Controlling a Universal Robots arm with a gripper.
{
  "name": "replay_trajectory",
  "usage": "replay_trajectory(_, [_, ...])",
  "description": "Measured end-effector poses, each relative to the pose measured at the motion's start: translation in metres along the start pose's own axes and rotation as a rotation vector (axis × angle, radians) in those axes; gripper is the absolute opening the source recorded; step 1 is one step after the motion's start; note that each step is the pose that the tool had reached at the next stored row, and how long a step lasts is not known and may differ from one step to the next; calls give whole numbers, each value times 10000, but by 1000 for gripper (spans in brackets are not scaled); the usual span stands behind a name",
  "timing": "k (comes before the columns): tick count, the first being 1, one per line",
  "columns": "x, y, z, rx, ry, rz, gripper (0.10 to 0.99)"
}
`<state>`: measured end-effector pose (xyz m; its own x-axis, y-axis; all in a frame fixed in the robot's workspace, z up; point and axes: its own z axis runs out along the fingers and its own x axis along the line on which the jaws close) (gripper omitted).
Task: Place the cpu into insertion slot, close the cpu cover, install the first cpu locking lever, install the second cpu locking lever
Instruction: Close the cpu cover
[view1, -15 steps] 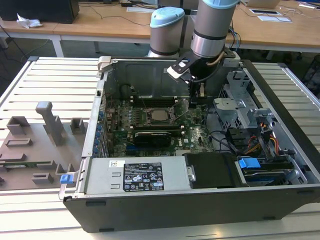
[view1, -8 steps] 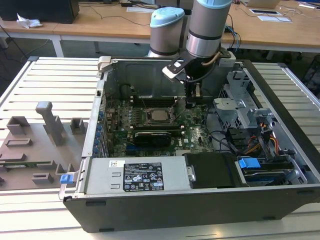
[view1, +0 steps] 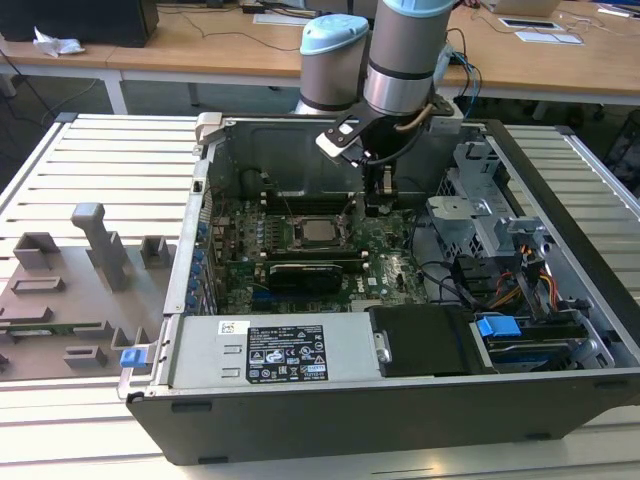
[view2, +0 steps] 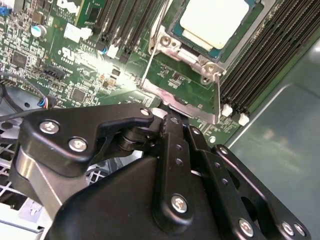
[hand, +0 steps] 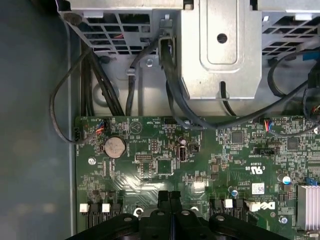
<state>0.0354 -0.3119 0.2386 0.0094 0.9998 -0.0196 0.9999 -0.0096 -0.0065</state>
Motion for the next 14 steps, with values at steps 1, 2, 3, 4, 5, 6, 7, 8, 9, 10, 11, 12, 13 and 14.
replay_trajectory(1, [0, -15, 0, 0, 0, 0, 106])
replay_trajectory(2, [0, -36, 0, 1, 0, -1, 106])
replay_trajectory(3, [0, -47, 1, 1, 0, -1, 106])
replay_trajectory(4, [0, -57, 1, 0, 0, 0, 106])
replay_trajectory(5, [-1, -87, 1, 0, 0, 0, 106])
replay_trajectory(6, [-1, -109, 1, 0, 0, 0, 106])
replay_trajectory(7, [-1, -133, 2, 0, 0, -1, 106])
replay_trajectory(8, [-1, -155, 2, 1, 0, 0, 106])
replay_trajectory(9, [-1, -166, 2, 0, 0, 0, 106])
replay_trajectory(10, [-1, -174, 3, 0, 1, 0, 106])
replay_trajectory(11, [-2, -186, 3, 0, 0, 0, 106])
replay_trajectory(12, [-2, -201, 3, 0, 1, 0, 106])
replay_trajectory(13, [-2, -213, 3, 0, 0, -1, 106])
replay_trajectory(14, [-2, -225, 3, 0, 0, -1, 106])
